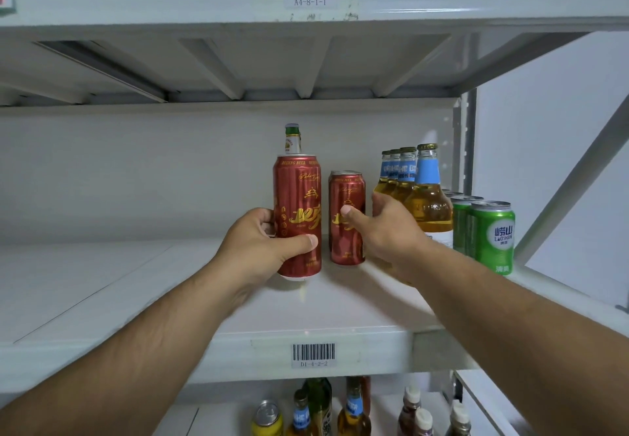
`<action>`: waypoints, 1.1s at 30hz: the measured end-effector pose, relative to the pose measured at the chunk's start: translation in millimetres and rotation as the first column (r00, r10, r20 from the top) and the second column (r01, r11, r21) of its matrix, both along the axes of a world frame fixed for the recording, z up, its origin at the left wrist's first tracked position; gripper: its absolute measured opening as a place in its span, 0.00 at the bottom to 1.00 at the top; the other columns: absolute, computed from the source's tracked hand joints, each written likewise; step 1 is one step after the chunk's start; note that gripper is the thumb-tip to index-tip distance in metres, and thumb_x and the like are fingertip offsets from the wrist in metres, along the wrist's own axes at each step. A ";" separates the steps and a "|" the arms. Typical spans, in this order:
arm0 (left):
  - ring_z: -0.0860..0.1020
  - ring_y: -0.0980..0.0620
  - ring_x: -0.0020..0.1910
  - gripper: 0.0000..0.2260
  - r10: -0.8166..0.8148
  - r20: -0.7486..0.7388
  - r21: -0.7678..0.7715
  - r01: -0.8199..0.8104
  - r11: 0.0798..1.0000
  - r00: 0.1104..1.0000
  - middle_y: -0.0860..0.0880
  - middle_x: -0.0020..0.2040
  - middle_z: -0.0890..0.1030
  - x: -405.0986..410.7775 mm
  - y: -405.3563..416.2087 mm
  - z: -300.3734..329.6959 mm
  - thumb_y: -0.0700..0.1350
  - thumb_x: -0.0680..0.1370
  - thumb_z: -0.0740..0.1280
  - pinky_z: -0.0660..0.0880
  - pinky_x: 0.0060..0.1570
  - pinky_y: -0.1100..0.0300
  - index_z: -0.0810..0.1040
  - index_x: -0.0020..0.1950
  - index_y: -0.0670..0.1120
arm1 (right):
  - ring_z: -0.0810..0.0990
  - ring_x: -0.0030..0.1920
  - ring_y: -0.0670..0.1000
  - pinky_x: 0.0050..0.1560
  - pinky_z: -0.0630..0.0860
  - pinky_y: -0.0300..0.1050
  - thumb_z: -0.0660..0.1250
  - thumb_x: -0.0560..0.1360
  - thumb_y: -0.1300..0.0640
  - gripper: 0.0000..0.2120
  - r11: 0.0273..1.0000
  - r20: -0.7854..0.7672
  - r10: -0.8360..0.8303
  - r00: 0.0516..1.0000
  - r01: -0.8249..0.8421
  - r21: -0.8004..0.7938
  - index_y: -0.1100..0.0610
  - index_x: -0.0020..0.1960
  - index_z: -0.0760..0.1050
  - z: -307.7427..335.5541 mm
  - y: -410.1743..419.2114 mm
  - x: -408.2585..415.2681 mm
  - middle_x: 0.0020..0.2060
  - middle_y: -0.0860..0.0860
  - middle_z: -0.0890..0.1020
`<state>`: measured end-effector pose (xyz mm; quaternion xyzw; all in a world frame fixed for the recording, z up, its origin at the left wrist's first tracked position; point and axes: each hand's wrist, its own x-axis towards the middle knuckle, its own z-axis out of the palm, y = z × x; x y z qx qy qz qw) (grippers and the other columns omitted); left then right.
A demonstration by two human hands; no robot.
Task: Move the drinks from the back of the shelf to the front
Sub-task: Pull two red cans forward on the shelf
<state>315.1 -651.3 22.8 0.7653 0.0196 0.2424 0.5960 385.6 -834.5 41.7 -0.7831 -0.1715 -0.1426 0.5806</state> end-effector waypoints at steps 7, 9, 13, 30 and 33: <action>0.87 0.50 0.49 0.22 -0.023 -0.010 -0.016 0.022 1.000 1.000 0.48 0.52 0.88 5.4 -20.9 2.3 0.40 0.68 0.83 0.83 0.49 0.55 0.82 0.59 0.47 | 0.67 0.74 0.52 0.72 0.65 0.48 0.69 0.77 0.44 0.39 0.967 0.097 0.068 0.993 -0.042 -0.251 0.58 0.80 0.56 5.7 -51.0 -35.2 0.77 0.53 0.66; 0.87 0.49 0.50 0.21 -0.034 -0.019 -0.028 0.033 0.999 0.999 0.47 0.52 0.88 7.9 -28.6 2.2 0.39 0.69 0.83 0.83 0.51 0.54 0.82 0.59 0.47 | 0.71 0.71 0.50 0.72 0.67 0.50 0.70 0.76 0.43 0.39 0.945 0.096 0.100 0.990 -0.064 -0.320 0.57 0.79 0.59 6.1 -69.2 -48.9 0.74 0.52 0.70; 0.87 0.48 0.51 0.21 -0.048 -0.051 -0.040 0.046 0.998 0.998 0.47 0.53 0.88 15.4 -44.8 0.7 0.38 0.69 0.82 0.83 0.59 0.48 0.82 0.60 0.47 | 0.78 0.63 0.51 0.63 0.76 0.51 0.67 0.69 0.32 0.38 0.799 0.195 0.083 0.977 0.051 -0.599 0.52 0.72 0.69 6.2 -99.1 -75.7 0.64 0.48 0.78; 0.84 0.46 0.57 0.29 -0.002 -0.151 0.014 0.004 1.000 0.988 0.48 0.58 0.85 42.5 -82.8 -8.5 0.42 0.67 0.84 0.79 0.64 0.43 0.78 0.66 0.47 | 0.81 0.55 0.49 0.57 0.79 0.54 0.68 0.73 0.35 0.23 0.738 0.194 0.135 0.972 0.032 -0.674 0.49 0.61 0.74 -9.5 -134.4 -75.7 0.55 0.47 0.82; 0.83 0.46 0.59 0.30 -0.003 -0.159 0.039 0.010 0.999 0.987 0.48 0.60 0.84 42.8 -84.4 -7.7 0.42 0.69 0.83 0.78 0.66 0.43 0.77 0.68 0.47 | 0.82 0.53 0.48 0.55 0.80 0.54 0.68 0.73 0.35 0.21 0.742 0.197 0.166 0.966 0.009 -0.670 0.47 0.58 0.74 -14.0 -134.7 -70.3 0.53 0.46 0.83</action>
